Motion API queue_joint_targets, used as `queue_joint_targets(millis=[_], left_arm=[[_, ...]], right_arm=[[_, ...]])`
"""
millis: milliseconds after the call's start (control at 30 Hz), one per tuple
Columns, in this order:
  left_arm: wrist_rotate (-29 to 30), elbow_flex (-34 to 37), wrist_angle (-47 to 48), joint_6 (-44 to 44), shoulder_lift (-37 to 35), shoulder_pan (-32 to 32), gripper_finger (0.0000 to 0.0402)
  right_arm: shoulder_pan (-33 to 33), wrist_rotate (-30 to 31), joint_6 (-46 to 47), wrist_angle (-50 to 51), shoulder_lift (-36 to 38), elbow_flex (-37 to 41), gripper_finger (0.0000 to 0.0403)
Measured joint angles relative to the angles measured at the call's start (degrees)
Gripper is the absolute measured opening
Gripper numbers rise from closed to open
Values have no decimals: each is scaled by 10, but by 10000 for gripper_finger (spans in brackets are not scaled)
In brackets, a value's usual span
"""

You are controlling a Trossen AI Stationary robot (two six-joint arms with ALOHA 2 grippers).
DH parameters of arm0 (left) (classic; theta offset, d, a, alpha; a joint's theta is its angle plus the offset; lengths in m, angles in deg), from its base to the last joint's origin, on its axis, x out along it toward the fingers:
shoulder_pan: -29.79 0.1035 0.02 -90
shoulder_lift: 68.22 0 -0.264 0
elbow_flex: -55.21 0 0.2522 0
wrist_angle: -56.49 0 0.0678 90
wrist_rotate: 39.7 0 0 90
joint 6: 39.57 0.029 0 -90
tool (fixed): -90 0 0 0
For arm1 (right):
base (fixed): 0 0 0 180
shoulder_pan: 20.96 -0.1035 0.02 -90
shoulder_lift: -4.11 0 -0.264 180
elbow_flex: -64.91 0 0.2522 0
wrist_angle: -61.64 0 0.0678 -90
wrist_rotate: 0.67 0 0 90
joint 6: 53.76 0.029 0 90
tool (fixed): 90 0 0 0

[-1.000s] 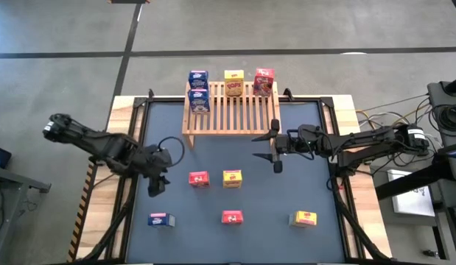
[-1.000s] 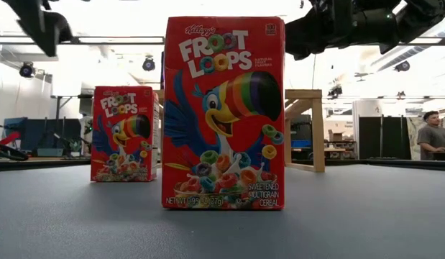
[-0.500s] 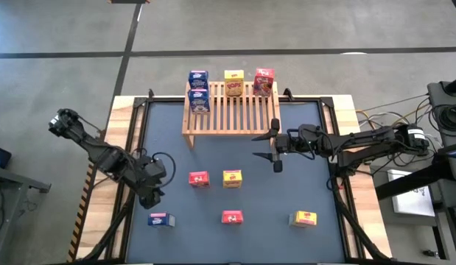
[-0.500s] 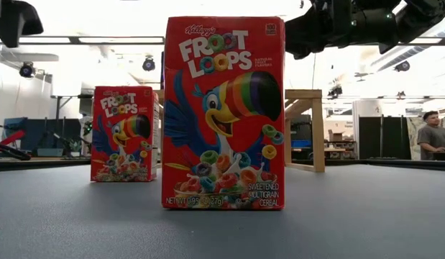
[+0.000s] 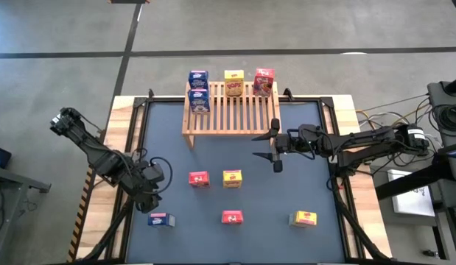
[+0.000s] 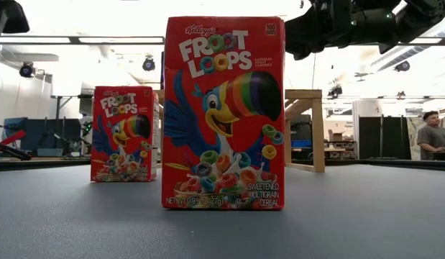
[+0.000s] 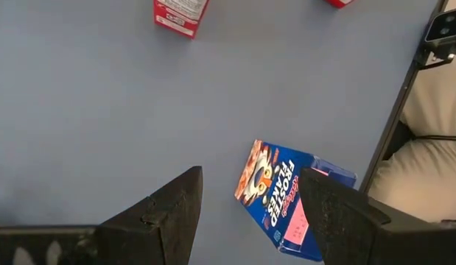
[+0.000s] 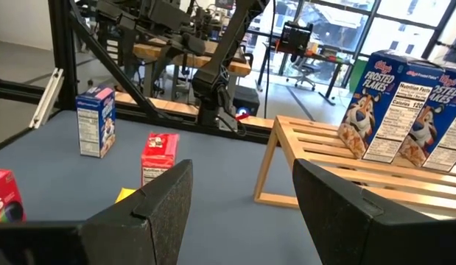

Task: Stack cereal on shelf
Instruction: Put the blue cereal box on the shelf aligned with the blue cereal boxes

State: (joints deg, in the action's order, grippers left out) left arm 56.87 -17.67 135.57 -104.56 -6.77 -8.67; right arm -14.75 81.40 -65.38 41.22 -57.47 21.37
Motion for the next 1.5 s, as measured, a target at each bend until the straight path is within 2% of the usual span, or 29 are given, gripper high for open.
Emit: queue_joint_targets(millis=[433,533,833,1033,1133,1233,1333,1400,1500], left_arm=[[3,0,0,2,5,-1,208],[-14,0,-5,-16,11,-3,210],[-36,-33,-18,-26,73,-31,254],[-54,-104,11,-65,142,-65,295],[-35,-163,36,-68,187,-80,310],[-6,-217,68,-53,242,-98,313],[-2,-264,141,-45,298,-118,311],[-1,-285,178,-44,329,-132,309],[0,-292,184,-44,352,-151,306]], right_arm=[[0,0,5,-9,0,0,224],[0,0,7,-8,0,0,224],[0,0,2,-18,0,0,224],[0,0,-10,-44,0,0,224],[0,0,-10,-46,0,-4,224],[-1,0,-9,-47,0,-8,224],[-1,0,-7,-47,0,-9,224],[-1,0,3,-51,0,-9,224],[-1,0,6,-57,0,-9,224]])
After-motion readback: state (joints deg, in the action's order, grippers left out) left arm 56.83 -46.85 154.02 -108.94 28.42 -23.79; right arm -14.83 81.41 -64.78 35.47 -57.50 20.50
